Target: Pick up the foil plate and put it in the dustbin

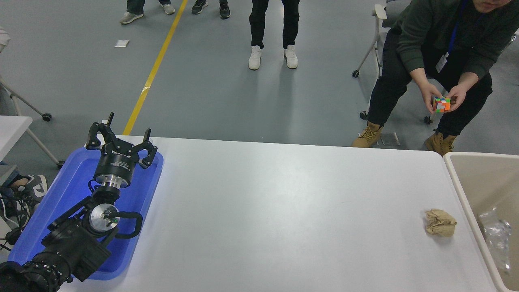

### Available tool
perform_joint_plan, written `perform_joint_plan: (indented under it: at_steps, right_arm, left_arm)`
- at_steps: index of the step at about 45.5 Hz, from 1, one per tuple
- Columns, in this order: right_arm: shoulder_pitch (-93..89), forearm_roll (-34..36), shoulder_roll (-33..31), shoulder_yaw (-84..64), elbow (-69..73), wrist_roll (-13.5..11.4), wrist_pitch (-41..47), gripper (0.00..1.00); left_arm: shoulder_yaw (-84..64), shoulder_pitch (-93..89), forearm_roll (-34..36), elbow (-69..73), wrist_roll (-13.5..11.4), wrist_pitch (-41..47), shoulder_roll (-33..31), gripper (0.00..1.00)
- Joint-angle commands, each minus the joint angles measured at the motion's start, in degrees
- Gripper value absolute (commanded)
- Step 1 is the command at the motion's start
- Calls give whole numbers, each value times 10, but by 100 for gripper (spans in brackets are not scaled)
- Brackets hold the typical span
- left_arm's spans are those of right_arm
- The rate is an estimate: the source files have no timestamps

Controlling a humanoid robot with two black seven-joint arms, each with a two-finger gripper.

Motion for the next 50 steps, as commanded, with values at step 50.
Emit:
perform_joint_plan:
  at_steps: [50]
  right_arm:
    - [488,-148,24,-84,262,0,124,100]
  left_arm:
    - [0,0,0,0,0,1,0,100]
